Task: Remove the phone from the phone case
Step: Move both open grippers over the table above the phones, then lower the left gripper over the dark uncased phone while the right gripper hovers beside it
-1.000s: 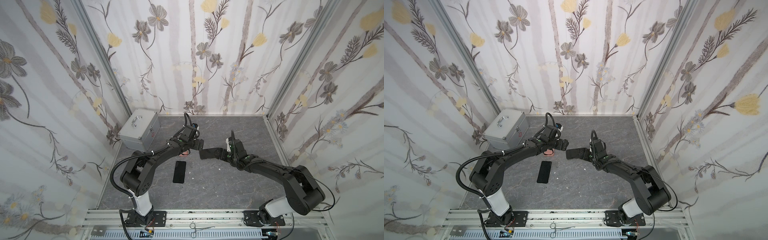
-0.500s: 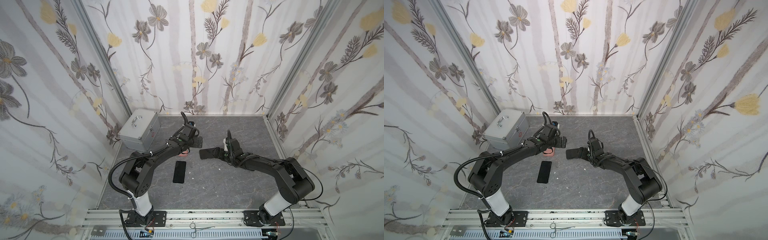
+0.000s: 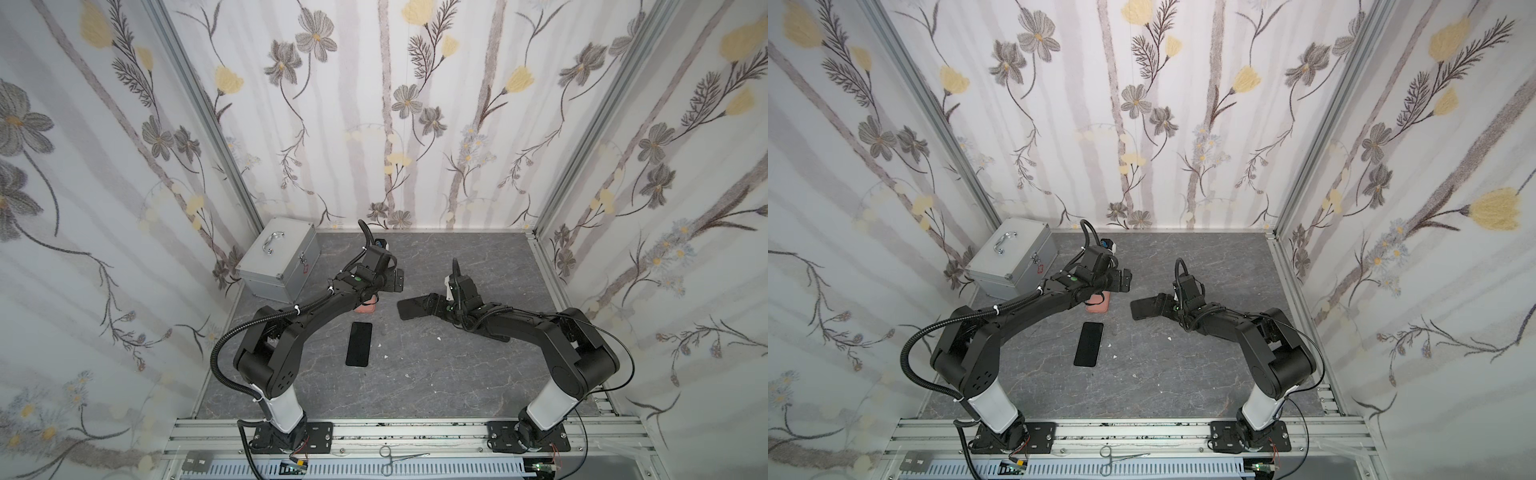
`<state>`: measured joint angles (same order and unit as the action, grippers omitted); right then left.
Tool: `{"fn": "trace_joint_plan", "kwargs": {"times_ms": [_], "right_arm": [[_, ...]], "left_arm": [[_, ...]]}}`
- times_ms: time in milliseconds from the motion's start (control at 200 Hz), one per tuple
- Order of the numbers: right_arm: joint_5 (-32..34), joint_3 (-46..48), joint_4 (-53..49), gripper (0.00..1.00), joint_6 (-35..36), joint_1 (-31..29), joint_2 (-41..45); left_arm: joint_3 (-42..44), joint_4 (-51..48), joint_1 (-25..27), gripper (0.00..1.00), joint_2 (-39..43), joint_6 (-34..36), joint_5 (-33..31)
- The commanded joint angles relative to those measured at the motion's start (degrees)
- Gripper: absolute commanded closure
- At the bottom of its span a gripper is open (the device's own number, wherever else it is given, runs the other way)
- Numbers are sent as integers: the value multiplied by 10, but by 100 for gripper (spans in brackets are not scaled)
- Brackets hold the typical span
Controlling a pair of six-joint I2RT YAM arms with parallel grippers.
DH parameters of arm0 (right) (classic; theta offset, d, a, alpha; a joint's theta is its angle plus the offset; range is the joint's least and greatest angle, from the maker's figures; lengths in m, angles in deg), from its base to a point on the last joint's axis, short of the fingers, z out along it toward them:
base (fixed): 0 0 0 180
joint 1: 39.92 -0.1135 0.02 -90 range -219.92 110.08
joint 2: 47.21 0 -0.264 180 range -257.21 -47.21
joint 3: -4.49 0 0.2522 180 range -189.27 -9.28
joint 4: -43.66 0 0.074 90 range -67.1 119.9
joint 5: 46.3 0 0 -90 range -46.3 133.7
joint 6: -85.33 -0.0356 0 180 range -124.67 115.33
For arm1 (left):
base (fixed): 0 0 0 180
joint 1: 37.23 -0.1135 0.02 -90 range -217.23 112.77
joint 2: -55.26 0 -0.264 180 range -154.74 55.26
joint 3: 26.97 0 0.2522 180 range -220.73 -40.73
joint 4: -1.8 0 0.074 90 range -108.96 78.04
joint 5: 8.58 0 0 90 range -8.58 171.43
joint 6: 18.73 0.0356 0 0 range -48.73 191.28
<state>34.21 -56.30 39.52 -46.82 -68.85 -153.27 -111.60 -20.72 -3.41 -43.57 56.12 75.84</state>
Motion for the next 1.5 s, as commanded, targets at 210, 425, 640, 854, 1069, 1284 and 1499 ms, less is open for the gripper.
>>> {"fn": "trace_joint_plan", "kwargs": {"times_ms": [210,425,640,854,1069,1284,1499], "right_arm": [[5,9,4,16,-6,-1,9],[8,34,33,15,9,0,73],[8,34,25,15,10,0,67],[5,34,19,15,6,0,35],[0,28,21,15,4,1,14],[-7,19,23,15,5,3,-6],[-20,-5,25,15,8,8,-36]], "left_arm": [[6,22,0,0,11,2,16],[4,27,17,0,7,17,34],[0,30,29,0,-11,19,59],[2,31,32,0,-10,20,68],[8,31,33,0,-7,21,66],[10,31,32,0,-13,19,71],[15,30,32,0,-19,14,74]]}}
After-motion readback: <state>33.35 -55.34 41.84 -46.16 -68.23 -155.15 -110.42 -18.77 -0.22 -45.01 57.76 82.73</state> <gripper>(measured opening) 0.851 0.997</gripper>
